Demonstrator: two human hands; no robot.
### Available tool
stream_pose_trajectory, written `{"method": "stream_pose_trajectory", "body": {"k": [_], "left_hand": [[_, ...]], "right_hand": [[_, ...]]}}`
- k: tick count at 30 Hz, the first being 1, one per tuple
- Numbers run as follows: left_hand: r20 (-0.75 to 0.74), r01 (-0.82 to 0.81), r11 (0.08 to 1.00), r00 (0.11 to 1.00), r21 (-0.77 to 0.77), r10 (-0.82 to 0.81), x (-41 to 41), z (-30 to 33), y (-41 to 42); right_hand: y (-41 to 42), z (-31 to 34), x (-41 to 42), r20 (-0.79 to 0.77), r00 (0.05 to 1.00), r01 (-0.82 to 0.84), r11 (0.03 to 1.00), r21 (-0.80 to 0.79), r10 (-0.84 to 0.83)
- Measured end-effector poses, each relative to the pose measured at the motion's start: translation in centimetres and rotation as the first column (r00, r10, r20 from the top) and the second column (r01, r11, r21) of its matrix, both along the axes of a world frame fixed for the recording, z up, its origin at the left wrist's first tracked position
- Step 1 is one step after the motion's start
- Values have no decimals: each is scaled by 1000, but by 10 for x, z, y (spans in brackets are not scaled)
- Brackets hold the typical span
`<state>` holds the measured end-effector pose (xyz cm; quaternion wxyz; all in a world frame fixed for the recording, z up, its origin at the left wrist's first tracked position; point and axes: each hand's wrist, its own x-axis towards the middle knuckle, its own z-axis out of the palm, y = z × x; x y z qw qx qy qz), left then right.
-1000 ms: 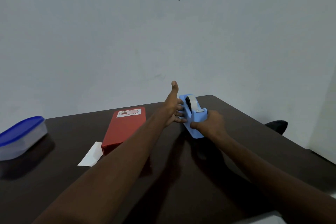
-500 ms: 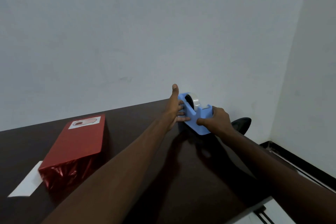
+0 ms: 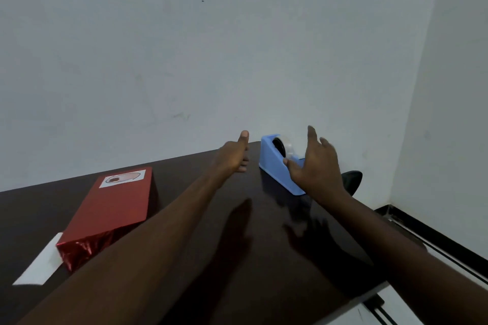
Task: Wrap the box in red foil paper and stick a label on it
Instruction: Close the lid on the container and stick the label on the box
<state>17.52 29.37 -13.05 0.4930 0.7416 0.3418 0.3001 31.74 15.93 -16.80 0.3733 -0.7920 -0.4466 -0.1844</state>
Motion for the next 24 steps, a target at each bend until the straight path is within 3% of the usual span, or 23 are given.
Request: {"method": "stream_pose_trajectory", "body": {"k": [2, 3, 8, 14, 19, 24], "left_hand": [[-128, -1, 966, 991, 257, 35, -27, 11, 12], [-200, 21, 931, 978, 365, 56, -43, 16, 18], [-448, 89, 792, 860, 604, 245, -130, 39, 42], [-587, 58, 796, 707, 603, 393, -234, 21, 47], [-516, 4, 865, 804, 501, 295, -277, -12, 34], [-401, -54, 846, 863, 531, 307, -275, -26, 37]], "right_hand": [[6, 8, -16, 237, 971, 35, 999, -3, -34], [10, 13, -27, 281, 960, 11, 1000, -19, -5], [39, 25, -102, 260, 932, -230, 966, -116, 253], [69, 19, -198, 8, 837, -537, 823, -186, 547], [89, 4, -256, -175, 751, -658, 699, -279, 637], [102, -15, -261, -173, 767, -637, 703, -315, 618]]}}
